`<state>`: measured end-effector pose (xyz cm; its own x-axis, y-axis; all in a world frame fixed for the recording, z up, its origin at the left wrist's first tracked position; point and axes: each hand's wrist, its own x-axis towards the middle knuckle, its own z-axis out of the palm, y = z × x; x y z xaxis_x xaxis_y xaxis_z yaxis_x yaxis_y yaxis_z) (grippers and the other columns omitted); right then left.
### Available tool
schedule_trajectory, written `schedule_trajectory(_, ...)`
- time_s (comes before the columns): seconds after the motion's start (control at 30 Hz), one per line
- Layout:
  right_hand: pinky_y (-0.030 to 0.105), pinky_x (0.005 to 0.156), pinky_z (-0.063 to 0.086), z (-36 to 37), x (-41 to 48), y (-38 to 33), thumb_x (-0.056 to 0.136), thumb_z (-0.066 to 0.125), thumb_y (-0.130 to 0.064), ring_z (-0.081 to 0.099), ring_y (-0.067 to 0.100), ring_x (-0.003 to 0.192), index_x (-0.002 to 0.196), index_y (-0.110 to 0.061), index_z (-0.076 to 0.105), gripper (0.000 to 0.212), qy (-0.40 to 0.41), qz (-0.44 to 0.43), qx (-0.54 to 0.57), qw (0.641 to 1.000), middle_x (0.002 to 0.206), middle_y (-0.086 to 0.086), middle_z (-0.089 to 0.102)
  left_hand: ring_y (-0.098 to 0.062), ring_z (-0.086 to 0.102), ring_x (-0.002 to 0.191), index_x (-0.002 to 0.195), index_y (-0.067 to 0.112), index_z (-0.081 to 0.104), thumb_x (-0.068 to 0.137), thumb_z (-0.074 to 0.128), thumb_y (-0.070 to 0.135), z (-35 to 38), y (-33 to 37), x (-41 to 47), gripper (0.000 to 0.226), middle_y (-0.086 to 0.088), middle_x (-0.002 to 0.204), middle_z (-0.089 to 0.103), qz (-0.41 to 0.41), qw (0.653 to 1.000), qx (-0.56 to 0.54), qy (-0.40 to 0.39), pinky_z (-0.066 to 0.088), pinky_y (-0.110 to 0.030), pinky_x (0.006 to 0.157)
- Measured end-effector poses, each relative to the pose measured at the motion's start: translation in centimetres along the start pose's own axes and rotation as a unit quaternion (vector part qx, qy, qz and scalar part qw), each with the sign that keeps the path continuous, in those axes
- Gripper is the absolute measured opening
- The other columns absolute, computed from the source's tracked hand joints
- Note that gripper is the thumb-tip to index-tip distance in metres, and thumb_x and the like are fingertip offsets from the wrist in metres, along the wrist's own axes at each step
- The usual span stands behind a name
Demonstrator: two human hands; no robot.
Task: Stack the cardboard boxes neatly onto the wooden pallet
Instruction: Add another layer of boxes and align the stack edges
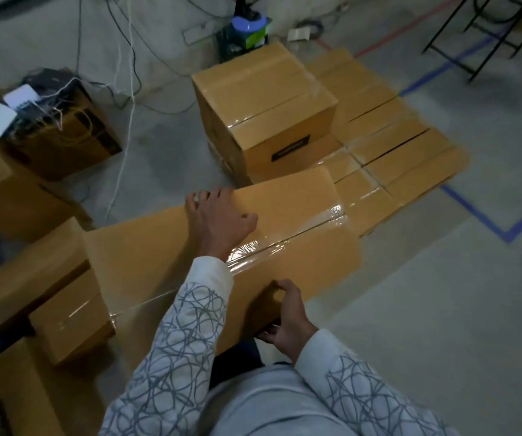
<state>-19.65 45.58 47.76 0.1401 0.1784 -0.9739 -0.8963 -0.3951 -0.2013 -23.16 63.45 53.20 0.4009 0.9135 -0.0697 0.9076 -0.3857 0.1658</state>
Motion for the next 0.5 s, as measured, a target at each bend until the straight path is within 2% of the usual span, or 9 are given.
schedule_trajectory(0.1,0.060,0.088,0.058,3.7,3.1,-5.9,0.082,0.069,-0.046,0.065,0.043,0.104,0.129,-0.011,0.056,0.060,0.007,-0.016,0.035,0.999,0.114,0.021,0.069,-0.027,0.049,0.129,0.131,0.024,0.058,0.080,0.063,0.059,1.0,1.1,8.0,0.062,-0.002,0.136,0.061,0.019,0.999,-0.033,-0.015,0.022,-0.046,0.114)
schedule_trajectory(0.27,0.056,0.094,0.056,10.8,5.8,-15.8,0.084,0.071,-0.046,0.059,0.040,0.114,0.142,-0.022,0.043,0.069,0.063,-0.076,0.109,0.989,0.126,0.017,0.062,-0.029,0.047,0.132,0.138,0.023,0.053,0.078,0.066,0.054,0.8,4.1,21.5,0.069,-0.002,0.141,0.057,0.078,0.992,-0.091,-0.045,0.023,-0.046,0.113)
schedule_trajectory(0.4,0.059,0.101,0.052,12.6,7.2,-23.0,0.086,0.072,-0.048,0.055,0.037,0.118,0.147,-0.028,0.031,0.076,0.137,-0.126,0.136,0.973,0.131,0.011,0.055,-0.029,0.042,0.135,0.146,0.022,0.047,0.079,0.070,0.051,0.4,7.8,29.1,0.076,-0.004,0.146,0.051,0.119,0.981,-0.131,-0.081,0.024,-0.046,0.112)
schedule_trajectory(0.5,0.058,0.103,0.052,12.9,8.7,-28.4,0.088,0.076,-0.042,0.057,0.034,0.116,0.144,-0.021,0.032,0.075,0.199,-0.182,0.154,0.951,0.132,0.011,0.056,-0.031,0.040,0.138,0.149,0.024,0.042,0.078,0.072,0.050,1.7,10.3,33.3,0.082,-0.003,0.150,0.048,0.130,0.967,-0.172,-0.139,0.027,-0.053,0.114)
